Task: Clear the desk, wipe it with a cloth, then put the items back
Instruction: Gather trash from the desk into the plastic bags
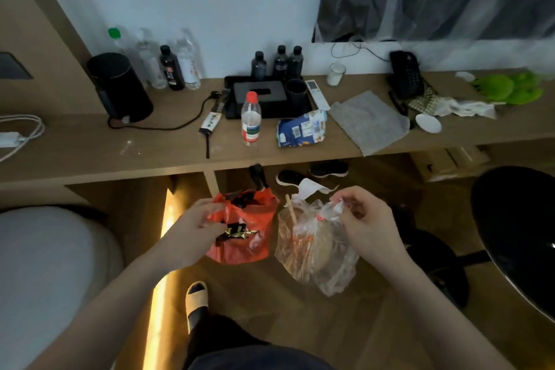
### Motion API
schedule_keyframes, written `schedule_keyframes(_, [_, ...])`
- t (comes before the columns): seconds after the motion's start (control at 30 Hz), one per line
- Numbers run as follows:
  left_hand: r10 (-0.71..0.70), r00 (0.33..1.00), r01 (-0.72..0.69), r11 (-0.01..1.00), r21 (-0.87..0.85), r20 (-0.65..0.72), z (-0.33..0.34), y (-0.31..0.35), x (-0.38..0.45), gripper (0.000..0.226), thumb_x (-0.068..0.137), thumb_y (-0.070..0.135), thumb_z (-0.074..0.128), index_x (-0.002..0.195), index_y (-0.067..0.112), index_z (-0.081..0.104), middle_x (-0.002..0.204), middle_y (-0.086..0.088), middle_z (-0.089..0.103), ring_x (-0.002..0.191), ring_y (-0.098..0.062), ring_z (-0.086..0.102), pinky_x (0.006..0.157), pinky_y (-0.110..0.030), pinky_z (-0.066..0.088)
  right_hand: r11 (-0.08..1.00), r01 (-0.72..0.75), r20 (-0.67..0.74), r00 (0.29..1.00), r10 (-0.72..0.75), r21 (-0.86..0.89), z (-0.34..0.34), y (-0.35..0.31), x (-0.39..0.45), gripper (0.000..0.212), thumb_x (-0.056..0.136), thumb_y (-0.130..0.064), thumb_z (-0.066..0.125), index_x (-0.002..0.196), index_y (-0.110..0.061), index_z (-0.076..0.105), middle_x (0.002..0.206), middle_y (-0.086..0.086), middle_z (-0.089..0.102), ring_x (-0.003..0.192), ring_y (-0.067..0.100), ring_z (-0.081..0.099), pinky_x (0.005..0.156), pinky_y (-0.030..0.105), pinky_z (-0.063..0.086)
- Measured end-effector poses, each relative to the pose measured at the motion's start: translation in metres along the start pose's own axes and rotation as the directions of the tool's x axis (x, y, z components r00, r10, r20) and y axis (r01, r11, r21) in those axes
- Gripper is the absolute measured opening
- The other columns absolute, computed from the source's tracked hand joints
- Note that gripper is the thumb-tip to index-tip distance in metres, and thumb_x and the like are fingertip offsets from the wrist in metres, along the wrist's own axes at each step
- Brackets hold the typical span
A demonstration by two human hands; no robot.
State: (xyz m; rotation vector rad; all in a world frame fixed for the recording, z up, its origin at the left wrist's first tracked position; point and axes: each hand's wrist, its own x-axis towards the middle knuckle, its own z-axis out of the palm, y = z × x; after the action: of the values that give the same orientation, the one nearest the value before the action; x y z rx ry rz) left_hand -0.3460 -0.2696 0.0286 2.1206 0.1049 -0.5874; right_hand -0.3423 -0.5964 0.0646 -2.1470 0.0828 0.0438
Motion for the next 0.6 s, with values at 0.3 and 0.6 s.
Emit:
schedule_keyframes(0.3, [-0.053,0.996,0.053,0.999,-0.008,0.069,0.113,0.049,0.008,0.03,0.099,0.018,0.059,0.125,0.032,0.062,0.131,0.018,0.044,0.105,-0.009,0.061,0.095,-0.037,0.056,0.993,-0.12,-0.068,0.991,0.12,0.003,-0.085,0.095,-0.03,0.015,0.097,-0.015,0.066,0.1,-0.029,0.07,0.089,-0.016,0.071,0.087,-0.004,0.066,0.066,0.01,0.053])
schedule_keyframes(0.6, [-0.048,0.971,0.045,0.999,0.019,0.233,0.164,0.098,0.071,0.035,0.092,0.006,0.059,0.094,0.039,0.07,0.115,0.017,0.055,0.098,-0.012,0.063,0.079,-0.023,0.055,0.95,-0.311,-0.233,0.924,0.304,0.007,-0.129,0.157,-0.039,0.013,0.1,-0.019,0.063,0.101,-0.029,0.07,0.094,-0.009,0.071,0.086,0.012,0.068,0.07,0.029,0.058])
